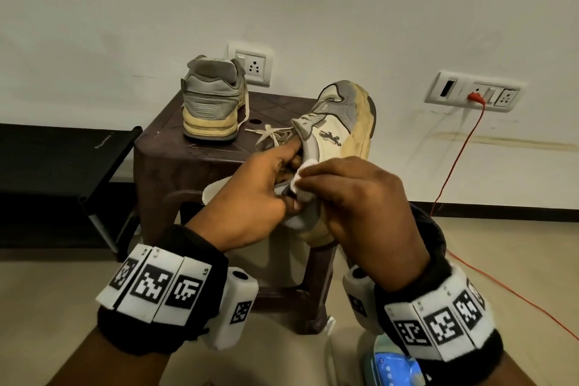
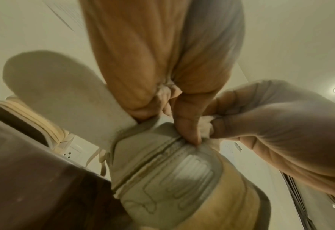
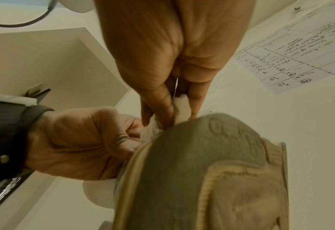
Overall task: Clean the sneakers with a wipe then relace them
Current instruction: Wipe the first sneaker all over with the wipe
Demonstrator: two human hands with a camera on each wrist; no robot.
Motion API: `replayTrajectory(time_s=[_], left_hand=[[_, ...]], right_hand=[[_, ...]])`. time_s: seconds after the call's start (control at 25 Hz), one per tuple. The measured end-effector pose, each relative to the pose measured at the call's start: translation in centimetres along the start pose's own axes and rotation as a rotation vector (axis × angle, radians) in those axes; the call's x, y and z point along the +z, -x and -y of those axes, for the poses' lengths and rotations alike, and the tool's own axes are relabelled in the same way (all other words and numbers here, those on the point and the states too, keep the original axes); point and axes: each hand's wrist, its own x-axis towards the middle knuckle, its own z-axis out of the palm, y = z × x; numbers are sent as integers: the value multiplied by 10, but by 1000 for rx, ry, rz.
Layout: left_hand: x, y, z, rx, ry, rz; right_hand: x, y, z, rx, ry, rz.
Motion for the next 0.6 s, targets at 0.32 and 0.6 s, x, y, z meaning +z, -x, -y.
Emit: replayTrajectory(time_s=[0.32, 0.6], left_hand=[[0, -5, 4, 25, -104, -49], [4, -6, 2, 66, -281, -21]], right_hand=[[3, -11, -14, 169, 0, -140], [8, 3, 3, 86, 21, 4]])
